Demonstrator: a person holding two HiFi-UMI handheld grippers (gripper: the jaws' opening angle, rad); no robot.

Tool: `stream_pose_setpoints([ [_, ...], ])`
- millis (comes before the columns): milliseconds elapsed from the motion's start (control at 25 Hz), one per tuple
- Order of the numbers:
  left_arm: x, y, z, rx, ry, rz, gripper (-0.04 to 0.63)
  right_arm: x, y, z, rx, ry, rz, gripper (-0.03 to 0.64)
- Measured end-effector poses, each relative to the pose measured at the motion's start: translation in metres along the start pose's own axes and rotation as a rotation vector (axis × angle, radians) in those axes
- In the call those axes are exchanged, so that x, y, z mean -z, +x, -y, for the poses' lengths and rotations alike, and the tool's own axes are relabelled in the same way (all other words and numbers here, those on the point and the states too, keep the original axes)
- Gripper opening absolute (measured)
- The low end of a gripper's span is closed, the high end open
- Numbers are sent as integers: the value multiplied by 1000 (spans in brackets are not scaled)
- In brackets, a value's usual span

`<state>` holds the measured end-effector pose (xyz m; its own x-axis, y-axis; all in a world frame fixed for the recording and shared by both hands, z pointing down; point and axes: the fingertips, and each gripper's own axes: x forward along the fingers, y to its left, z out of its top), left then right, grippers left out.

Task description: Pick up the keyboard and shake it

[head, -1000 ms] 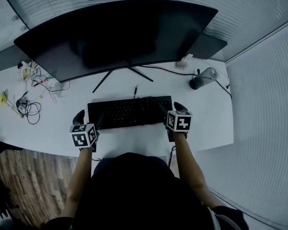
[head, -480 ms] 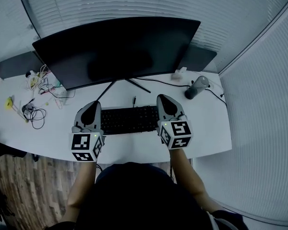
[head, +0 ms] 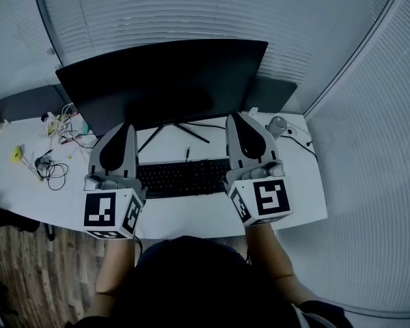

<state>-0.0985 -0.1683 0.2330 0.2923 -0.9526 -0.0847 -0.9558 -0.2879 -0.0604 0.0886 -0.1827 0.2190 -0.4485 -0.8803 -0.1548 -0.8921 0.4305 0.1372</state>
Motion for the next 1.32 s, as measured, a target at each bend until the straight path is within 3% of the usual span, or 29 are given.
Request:
stream_pose_setpoints([
  [320,-25,-12,5,-30,12,36,24,-17,-10,2,-9,-12,21,28],
  [1320,-11,-15,55,-15,42,5,25,6,-35,31,-73,78,30,26],
])
